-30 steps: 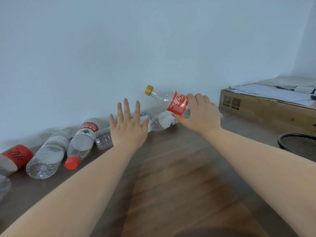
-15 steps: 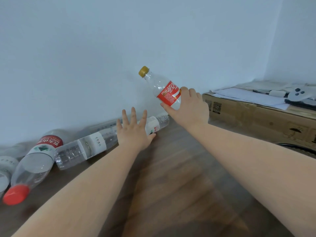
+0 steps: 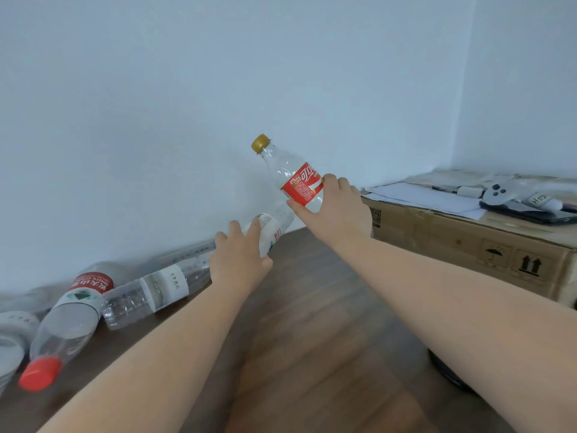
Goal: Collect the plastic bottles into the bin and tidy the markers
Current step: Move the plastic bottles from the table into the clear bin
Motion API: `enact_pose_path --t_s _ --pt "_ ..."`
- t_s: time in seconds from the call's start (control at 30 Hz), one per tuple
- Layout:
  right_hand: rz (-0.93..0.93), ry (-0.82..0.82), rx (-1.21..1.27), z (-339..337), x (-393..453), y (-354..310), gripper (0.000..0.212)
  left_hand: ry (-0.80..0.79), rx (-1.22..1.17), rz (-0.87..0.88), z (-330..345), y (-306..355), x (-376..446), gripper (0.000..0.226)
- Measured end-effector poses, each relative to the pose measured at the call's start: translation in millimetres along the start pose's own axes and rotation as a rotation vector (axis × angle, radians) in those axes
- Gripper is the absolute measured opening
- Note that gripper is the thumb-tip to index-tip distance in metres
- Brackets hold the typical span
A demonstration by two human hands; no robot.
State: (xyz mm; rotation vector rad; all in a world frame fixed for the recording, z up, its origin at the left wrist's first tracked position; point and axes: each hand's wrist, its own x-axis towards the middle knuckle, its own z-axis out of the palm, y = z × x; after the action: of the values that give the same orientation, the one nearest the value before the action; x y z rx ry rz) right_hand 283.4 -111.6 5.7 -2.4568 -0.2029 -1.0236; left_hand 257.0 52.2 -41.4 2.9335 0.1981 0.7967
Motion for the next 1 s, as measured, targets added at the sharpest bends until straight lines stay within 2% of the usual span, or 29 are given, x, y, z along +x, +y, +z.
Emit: enact_pose_path --t_s 0.23,0.47,0.8,1.0 --pt "0.099 0.105 0.124 -59.4 -12.5 -6.3 0.067 0.158 -0.074 -0.014 -71.7 23.0 -19.8 0.072" --pt "0.157 0.217 0.126 -145.2 -35.9 23.1 0.066 0.248 -0.141 0.066 -135.0 74.2 -45.1 0.070" --pt "0.302 0.355 -0.047 -280.7 -96.9 123.2 0.067 0.272 -0.321 0.284 -173.4 206.2 -113.5 0.069" --pt "0.471 0.334 -0.134 -340.3 -152.2 209.0 0.067 0.219 -0.410 0.434 -165.3 304.0 -159.1 0.068"
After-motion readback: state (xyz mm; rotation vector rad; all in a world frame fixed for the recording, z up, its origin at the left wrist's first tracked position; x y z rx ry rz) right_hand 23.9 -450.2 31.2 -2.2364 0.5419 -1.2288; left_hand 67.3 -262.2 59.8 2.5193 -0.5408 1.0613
